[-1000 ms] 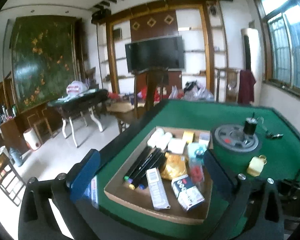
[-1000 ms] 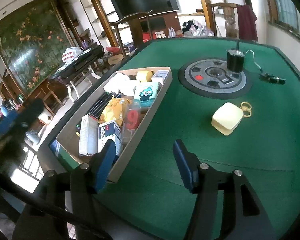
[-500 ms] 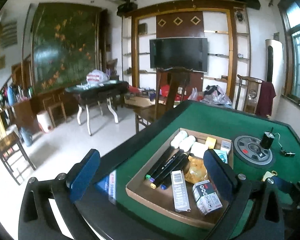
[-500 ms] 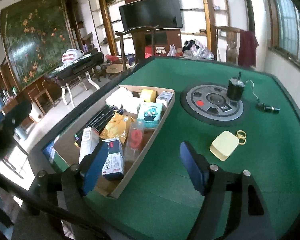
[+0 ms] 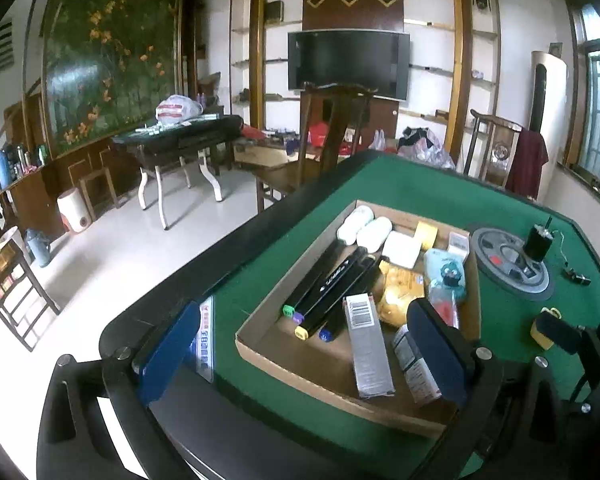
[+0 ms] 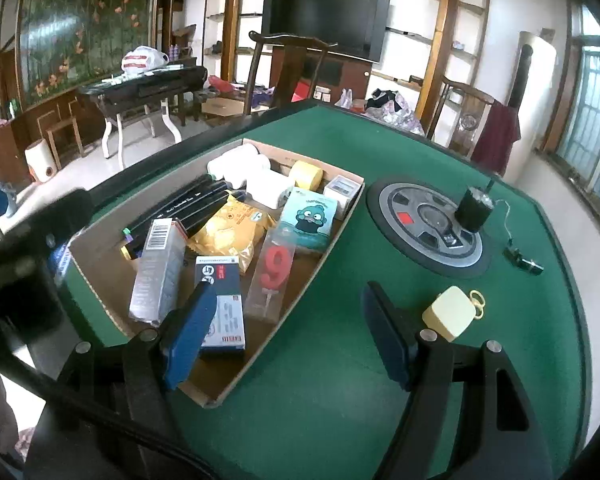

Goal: Organize objects

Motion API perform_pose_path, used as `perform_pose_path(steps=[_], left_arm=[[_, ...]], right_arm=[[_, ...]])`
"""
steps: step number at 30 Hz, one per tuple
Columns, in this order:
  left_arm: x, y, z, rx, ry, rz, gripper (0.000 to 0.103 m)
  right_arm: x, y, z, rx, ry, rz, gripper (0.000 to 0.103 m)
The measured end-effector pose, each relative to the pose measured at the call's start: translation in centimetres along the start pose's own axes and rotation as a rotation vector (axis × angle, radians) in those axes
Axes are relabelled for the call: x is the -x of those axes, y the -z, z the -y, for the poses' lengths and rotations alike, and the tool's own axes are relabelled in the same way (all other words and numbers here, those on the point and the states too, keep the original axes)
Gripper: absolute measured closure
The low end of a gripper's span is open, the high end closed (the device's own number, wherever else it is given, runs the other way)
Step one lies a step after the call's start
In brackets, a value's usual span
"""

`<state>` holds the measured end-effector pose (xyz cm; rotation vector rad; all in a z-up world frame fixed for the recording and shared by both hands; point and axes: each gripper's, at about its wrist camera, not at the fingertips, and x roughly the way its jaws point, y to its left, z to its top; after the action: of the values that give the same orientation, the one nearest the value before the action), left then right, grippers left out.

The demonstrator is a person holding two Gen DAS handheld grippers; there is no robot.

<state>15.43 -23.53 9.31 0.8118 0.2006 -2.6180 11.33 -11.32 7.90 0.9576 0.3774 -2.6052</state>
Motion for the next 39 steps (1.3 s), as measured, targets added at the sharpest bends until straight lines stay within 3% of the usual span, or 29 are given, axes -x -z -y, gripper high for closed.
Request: perform_pose_path(steps=[12, 39], left_arm=[[-2.4, 0.3, -1.5, 0.034, 0.036, -0.08, 0.002], [-3.7, 0.4, -1.8, 0.037, 0.037, -0.133, 0.002]], right_arm=[[-2.0, -1.6, -1.6, 0.03, 0.016, -0.047, 0.029], [-3.1, -1.4, -1.9, 0.023, 0.005, -0.088, 0.028]])
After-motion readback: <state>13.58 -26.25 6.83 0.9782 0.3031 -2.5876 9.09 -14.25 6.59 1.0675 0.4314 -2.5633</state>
